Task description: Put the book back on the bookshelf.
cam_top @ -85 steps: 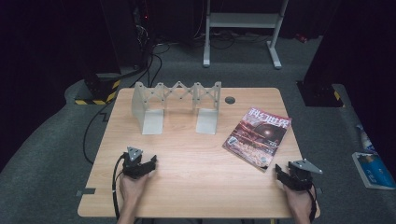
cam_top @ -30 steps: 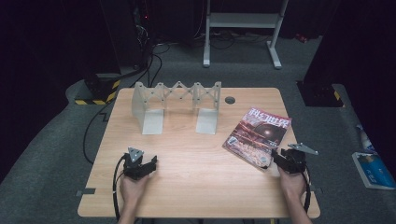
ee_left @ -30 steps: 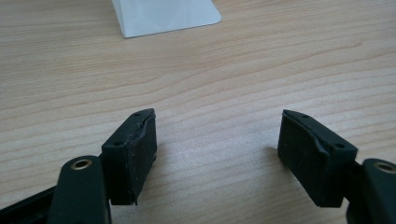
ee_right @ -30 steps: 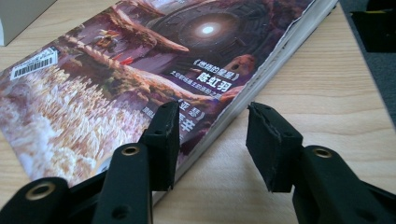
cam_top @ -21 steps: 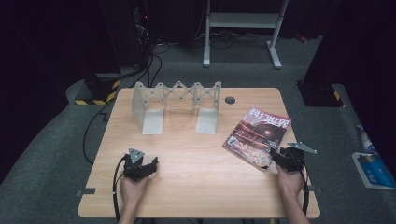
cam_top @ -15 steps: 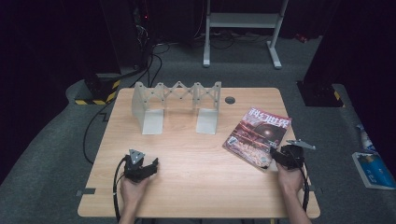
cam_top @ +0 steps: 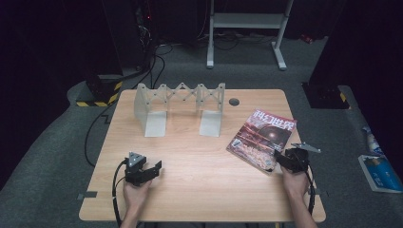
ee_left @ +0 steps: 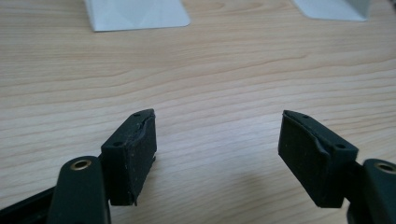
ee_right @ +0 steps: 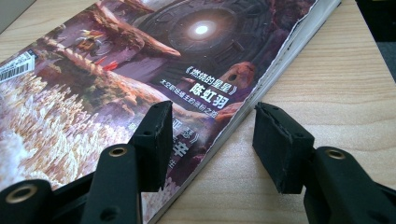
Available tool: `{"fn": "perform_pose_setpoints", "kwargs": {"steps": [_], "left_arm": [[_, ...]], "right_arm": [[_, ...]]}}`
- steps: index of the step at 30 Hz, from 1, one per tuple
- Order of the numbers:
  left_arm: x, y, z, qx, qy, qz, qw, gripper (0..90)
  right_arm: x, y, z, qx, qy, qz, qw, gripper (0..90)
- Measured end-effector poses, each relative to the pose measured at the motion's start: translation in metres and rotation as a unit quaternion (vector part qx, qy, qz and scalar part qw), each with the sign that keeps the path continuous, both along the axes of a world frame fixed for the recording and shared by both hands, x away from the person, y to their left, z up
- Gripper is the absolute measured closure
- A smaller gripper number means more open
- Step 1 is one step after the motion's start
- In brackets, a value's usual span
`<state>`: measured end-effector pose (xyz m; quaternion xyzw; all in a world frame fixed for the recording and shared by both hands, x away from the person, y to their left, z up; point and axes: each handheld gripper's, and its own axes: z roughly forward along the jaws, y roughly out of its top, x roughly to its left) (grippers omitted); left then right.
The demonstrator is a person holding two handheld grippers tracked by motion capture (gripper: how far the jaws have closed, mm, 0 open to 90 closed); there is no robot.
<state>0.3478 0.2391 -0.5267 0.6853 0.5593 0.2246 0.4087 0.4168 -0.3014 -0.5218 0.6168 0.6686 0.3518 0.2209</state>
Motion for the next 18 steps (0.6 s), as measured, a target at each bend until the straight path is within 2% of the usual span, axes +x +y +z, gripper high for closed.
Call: {"fn": "perform_pose_setpoints", "kwargs": {"steps": [4, 8, 11, 13, 18], "left_arm": [[0.000, -0.005, 0.003, -0.003, -0.002, -0.011, 0.9999, 28.1], [0.000, -0.012, 0.008, -0.016, -0.021, -0.040, 0.9989, 32.4], [0.002, -0.018, 0.011, -0.006, -0.011, -0.058, 0.9982, 31.9], [0.005, -0.022, 0.013, -0.004, -0.001, -0.067, 0.9978, 30.7], [0.010, -0.036, 0.020, 0.001, 0.004, -0.085, 0.9963, 30.1]], "right_arm": [[-0.004, 0.000, -0.005, -0.001, -0.022, 0.000, 0.9997, 48.0], [-0.005, 0.002, -0.005, -0.004, -0.028, 0.001, 0.9996, 49.4], [-0.006, 0.003, -0.006, -0.016, -0.038, 0.005, 0.9992, 49.8], [-0.006, 0.003, -0.006, -0.013, -0.037, 0.004, 0.9992, 50.4], [-0.006, 0.001, -0.007, -0.002, -0.033, 0.005, 0.9994, 50.5]]}}
